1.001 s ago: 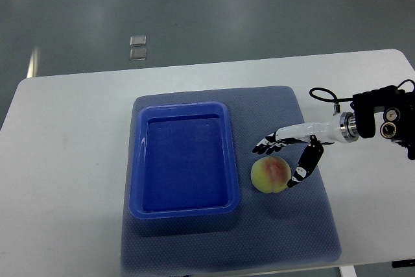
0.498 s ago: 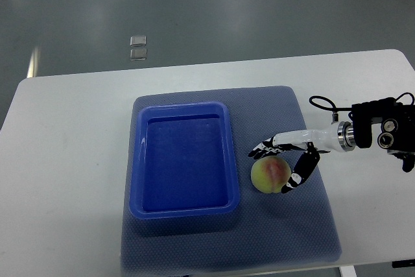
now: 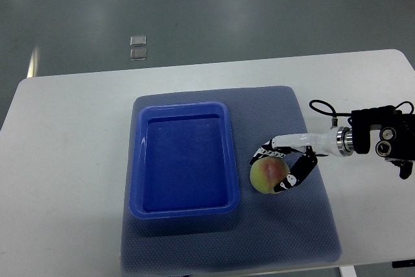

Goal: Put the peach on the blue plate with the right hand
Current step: 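Close the right hand fingers around the peach, then lift the peach up off the mat with the right hand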

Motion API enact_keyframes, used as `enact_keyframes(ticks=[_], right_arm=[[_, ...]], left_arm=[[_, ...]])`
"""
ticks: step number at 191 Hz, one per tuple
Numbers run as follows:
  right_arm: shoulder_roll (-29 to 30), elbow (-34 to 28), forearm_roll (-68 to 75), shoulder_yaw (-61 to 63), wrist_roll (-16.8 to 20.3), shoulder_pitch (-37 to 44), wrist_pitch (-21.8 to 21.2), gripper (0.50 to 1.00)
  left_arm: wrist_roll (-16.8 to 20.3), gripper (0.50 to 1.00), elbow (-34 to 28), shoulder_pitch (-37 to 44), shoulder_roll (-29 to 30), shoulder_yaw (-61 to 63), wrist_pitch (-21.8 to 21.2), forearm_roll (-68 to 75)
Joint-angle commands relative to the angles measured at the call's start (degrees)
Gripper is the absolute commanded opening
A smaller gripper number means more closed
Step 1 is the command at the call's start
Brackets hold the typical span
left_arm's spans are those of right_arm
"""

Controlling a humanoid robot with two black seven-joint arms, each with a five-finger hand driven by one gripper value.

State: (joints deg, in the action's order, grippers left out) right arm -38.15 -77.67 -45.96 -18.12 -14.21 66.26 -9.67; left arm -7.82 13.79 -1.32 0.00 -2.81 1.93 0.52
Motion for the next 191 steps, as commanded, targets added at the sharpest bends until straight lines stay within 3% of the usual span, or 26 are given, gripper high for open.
enact_keyframes(ticks=[1, 29, 30, 42, 52, 53, 71, 125, 156, 157, 174, 175, 191], right_arm=[[-0.52, -0.11, 0.26, 1.25, -0.03, 0.71, -0.35, 0.556], [-3.86, -1.96, 0.87, 2.04, -0.47, 6.69, -2.11, 0.549], [-5.34, -2.65, 1.31, 2.04, -0.82, 9.73, -3.33, 0.549], [-7.64, -2.92, 2.45, 2.13, -0.82, 13.89, -5.01, 0.549], [-7.64, -2.92, 2.45, 2.13, -0.82, 13.89, -5.01, 0.549], [-9.03, -2.92, 4.02, 2.04, -0.74, 17.37, -6.66, 0.551], [-11.07, -2.92, 6.06, 2.04, -0.74, 22.59, -9.31, 0.552], [-10.81, -2.92, 7.46, 1.95, -0.56, 25.23, -8.96, 0.556], [-5.44, 0.42, 12.65, 1.86, -0.56, 26.9, -6.94, 0.562], [-1.88, 2.24, 14.82, 1.34, -0.56, 27.42, -6.51, 0.562], [0.53, 3.23, 15.72, 1.07, -0.56, 27.43, -6.24, 0.562], [4.54, 4.97, 16.25, 0.29, -0.56, 27.43, -5.81, 0.564], [9.76, 7.71, 16.43, -1.39, -0.56, 27.34, -5.19, 0.564]], left_arm=[[0.0, 1.0, 0.01, 0.0, 0.0, 0.0, 0.0, 0.0], [0.0, 1.0, 0.01, 0.0, 0.0, -0.09, 0.0, -0.08], [0.0, 1.0, 0.01, 0.0, 0.0, 0.0, 0.0, 0.0], [0.0, 1.0, 0.01, 0.0, 0.0, 0.0, 0.0, 0.0], [0.0, 1.0, 0.01, 0.0, 0.0, 0.0, 0.0, 0.0], [0.0, 1.0, 0.01, 0.0, 0.0, 0.0, 0.0, 0.0], [0.0, 1.0, 0.1, 0.0, 0.0, 0.08, 0.0, 0.0], [0.0, 1.0, 0.36, 0.0, 0.0, 0.08, 0.0, 0.0], [0.0, 1.0, 0.62, 0.0, 0.0, -0.09, 0.0, 0.09], [0.0, 1.0, 0.71, 0.0, 0.0, -0.09, 0.09, 0.09], [0.0, 1.0, 0.71, 0.0, 0.0, -0.09, 0.09, 0.09], [0.0, 1.0, 0.71, 0.0, 0.0, -0.09, 0.09, 0.0], [0.0, 1.0, 0.62, 0.0, 0.0, -0.09, 0.0, 0.0]])
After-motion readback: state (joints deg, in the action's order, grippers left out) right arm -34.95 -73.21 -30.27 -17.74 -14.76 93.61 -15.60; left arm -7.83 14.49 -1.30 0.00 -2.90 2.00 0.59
